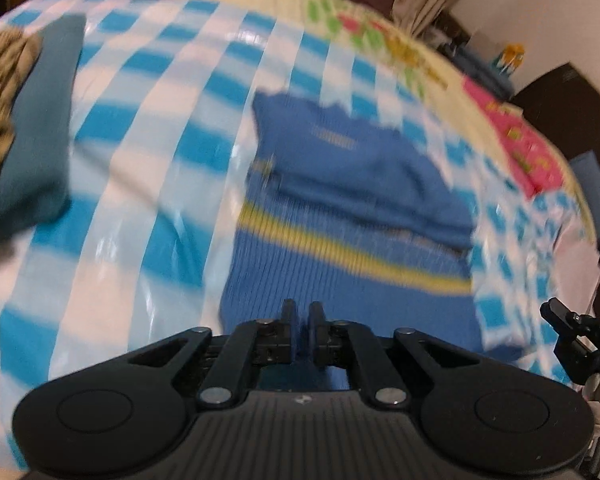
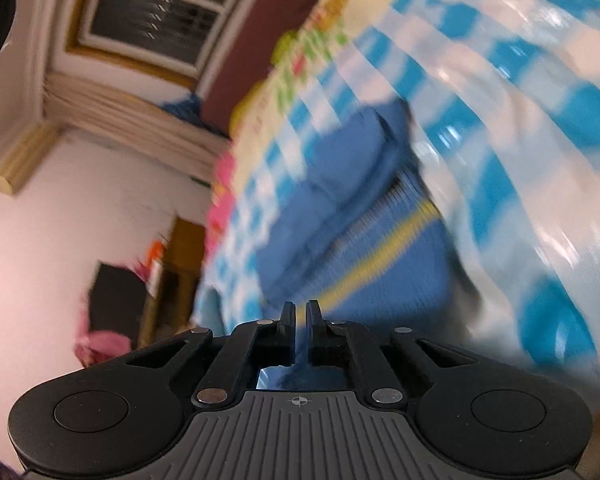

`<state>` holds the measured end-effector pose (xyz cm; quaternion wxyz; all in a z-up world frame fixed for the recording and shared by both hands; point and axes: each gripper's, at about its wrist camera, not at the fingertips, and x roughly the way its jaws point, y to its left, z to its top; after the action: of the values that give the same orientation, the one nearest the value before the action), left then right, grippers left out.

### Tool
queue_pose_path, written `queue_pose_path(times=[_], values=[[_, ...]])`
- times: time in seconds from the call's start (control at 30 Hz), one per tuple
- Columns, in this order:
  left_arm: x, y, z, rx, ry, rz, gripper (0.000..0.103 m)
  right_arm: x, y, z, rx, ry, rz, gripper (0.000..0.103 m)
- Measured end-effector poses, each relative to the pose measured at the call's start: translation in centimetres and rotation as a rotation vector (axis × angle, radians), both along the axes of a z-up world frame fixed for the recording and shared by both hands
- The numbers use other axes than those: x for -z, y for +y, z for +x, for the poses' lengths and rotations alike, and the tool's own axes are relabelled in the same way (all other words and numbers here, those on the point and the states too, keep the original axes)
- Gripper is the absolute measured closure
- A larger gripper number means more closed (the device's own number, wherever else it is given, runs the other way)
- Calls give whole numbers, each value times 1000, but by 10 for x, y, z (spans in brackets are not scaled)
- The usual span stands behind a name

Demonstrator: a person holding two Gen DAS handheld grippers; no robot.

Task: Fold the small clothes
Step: 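Lift the hem with both grippers and fold it toward the collar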

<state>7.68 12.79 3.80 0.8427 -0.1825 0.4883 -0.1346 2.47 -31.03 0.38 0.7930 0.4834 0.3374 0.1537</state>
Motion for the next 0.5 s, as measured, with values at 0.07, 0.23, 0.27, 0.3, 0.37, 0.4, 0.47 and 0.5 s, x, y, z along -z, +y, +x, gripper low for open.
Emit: queue_pose_path(times=[0.07,0.23,0.27,0.3,0.37,0.4,0.47,0.5], values=[[-9,0,16,-5,-38,0,96,-7,-1,19,17,-30,-4,98],[-13,-4,33,32,-61,63,96,-20,10,40,-84,-29,-228,92],[-10,-7,31,50,-56,97,96,-21,20,37,-145,-36,-327,92],[-4,-9,26,67,-47,127,96,-20,30,35,-206,-35,-412,92],[8,-12,18,100,-14,153,96,-13,55,28,-351,-12,-589,88],[12,-13,12,120,0,164,96,-8,66,22,-414,-13,-652,87],[15,-15,-3,154,4,204,94,0,86,17,-539,-42,-763,77],[14,-15,-10,172,1,228,93,2,94,15,-587,-61,-803,73]])
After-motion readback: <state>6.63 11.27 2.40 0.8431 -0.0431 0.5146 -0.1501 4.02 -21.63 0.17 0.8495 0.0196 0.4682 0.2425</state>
